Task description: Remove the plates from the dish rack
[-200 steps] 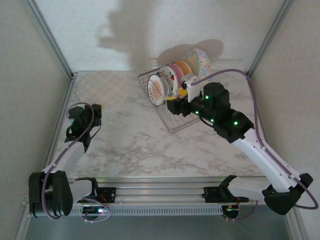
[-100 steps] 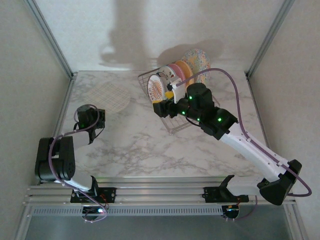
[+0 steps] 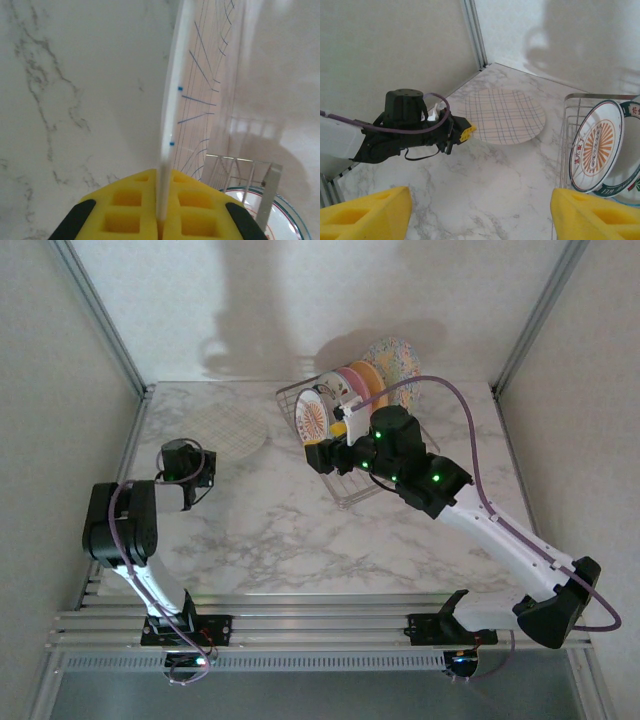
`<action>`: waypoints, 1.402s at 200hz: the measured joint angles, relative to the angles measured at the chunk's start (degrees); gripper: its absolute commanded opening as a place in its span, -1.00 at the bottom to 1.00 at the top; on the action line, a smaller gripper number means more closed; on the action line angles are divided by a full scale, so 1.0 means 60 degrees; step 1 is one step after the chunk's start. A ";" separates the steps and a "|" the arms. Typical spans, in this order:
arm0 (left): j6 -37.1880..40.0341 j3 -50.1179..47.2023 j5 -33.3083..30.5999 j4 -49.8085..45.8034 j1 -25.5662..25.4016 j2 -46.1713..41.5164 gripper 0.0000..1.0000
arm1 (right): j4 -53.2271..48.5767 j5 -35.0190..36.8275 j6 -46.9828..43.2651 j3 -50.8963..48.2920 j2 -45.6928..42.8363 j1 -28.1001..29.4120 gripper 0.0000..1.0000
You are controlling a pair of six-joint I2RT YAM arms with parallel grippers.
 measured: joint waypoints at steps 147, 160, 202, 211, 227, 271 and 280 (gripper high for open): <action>0.0648 0.0998 0.0189 -0.2259 0.0044 0.0317 0.35 | -0.1071 0.0062 0.0594 0.0674 -0.0022 -0.3351 0.53; 0.0707 0.1104 0.0124 -0.2648 0.0047 0.0160 0.52 | -0.1322 -0.0058 0.0623 0.0860 -0.0036 -0.4142 0.53; 0.0710 0.1184 -0.0288 -0.3891 0.0044 -0.0667 0.59 | -0.1741 -0.0780 0.0805 0.0896 -0.0007 -0.6623 0.51; 0.0707 0.1180 -0.0397 -0.4120 0.0033 -0.0929 0.59 | -0.1730 -0.0969 0.0849 0.0882 0.0084 -0.7005 0.51; 0.0667 0.1180 -0.0663 -0.4506 -0.0087 -0.1523 0.59 | -0.1585 -0.1432 0.0929 0.0831 0.0423 -0.7537 0.49; 0.0648 0.1231 -0.1326 -0.5031 -0.1140 -0.3260 0.59 | -0.0860 -0.2856 0.1220 0.1093 0.2703 -0.8134 0.33; 0.0699 0.1304 -0.1362 -0.5100 -0.1413 -0.3541 0.59 | -0.0787 -0.3067 0.1239 0.1275 0.3264 -0.8134 0.30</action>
